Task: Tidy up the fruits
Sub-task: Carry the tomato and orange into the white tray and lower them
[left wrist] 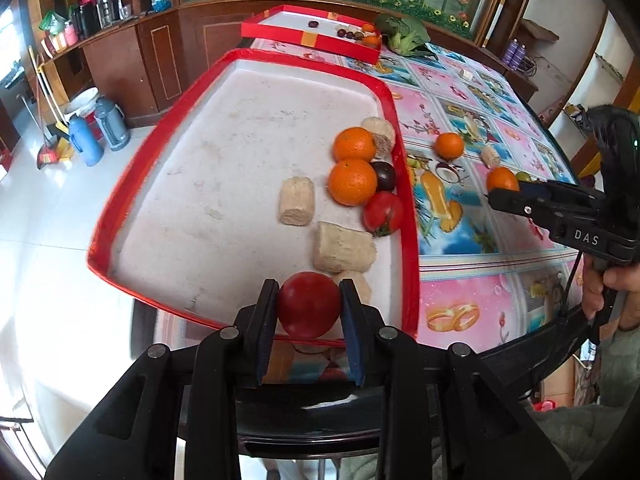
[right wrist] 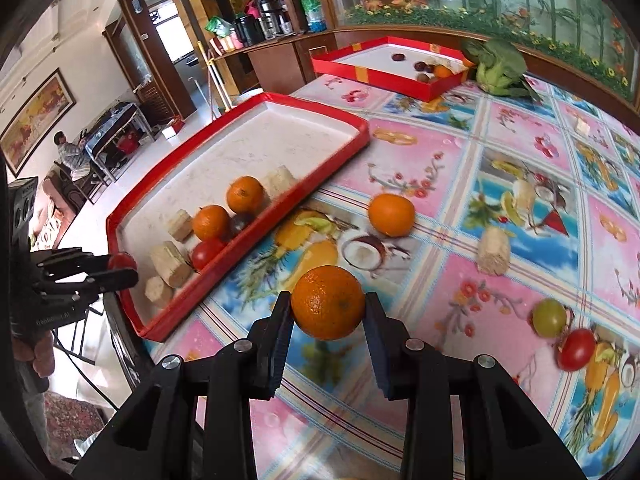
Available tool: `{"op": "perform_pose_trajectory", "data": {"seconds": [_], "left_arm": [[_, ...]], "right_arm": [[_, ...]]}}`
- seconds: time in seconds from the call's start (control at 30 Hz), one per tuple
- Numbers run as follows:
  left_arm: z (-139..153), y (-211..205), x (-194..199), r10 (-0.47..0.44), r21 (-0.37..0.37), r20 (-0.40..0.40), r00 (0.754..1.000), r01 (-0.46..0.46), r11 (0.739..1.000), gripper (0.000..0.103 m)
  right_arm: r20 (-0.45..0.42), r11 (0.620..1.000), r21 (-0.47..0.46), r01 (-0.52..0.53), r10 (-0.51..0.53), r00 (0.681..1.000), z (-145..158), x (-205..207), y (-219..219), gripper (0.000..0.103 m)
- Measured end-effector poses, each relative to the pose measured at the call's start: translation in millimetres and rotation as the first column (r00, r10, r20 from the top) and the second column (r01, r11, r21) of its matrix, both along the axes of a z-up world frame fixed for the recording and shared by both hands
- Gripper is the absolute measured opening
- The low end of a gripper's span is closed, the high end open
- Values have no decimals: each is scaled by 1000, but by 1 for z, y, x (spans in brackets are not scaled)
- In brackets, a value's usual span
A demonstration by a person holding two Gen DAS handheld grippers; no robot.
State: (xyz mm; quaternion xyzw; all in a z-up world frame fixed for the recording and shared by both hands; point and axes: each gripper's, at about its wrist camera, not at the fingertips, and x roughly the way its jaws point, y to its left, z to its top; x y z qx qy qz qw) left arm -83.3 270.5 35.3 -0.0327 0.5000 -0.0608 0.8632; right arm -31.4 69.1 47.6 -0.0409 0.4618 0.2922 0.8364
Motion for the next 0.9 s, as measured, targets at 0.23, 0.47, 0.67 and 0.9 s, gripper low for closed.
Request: {"op": "perform_pose_trajectory", "data": {"seconds": [0.23, 0.47, 0.67, 0.9], "left_arm": [[-6, -28, -9, -94, -35, -9, 995, 94, 995, 28], [3, -6, -4, -23, -62, 16, 1000, 23, 998, 28], [9, 18, 6, 27, -40, 34, 999, -26, 999, 28], [1, 33, 8, 53, -32, 19, 998, -52, 998, 28]], "right_arm": [[20, 998, 6, -66, 65, 998, 14, 2, 33, 35], [37, 983, 41, -180, 178, 983, 27, 5, 70, 35], [0, 957, 80, -279, 280, 960, 28, 21, 109, 35], [-24, 931, 39, -364, 365, 931, 12, 17, 156, 35]]}}
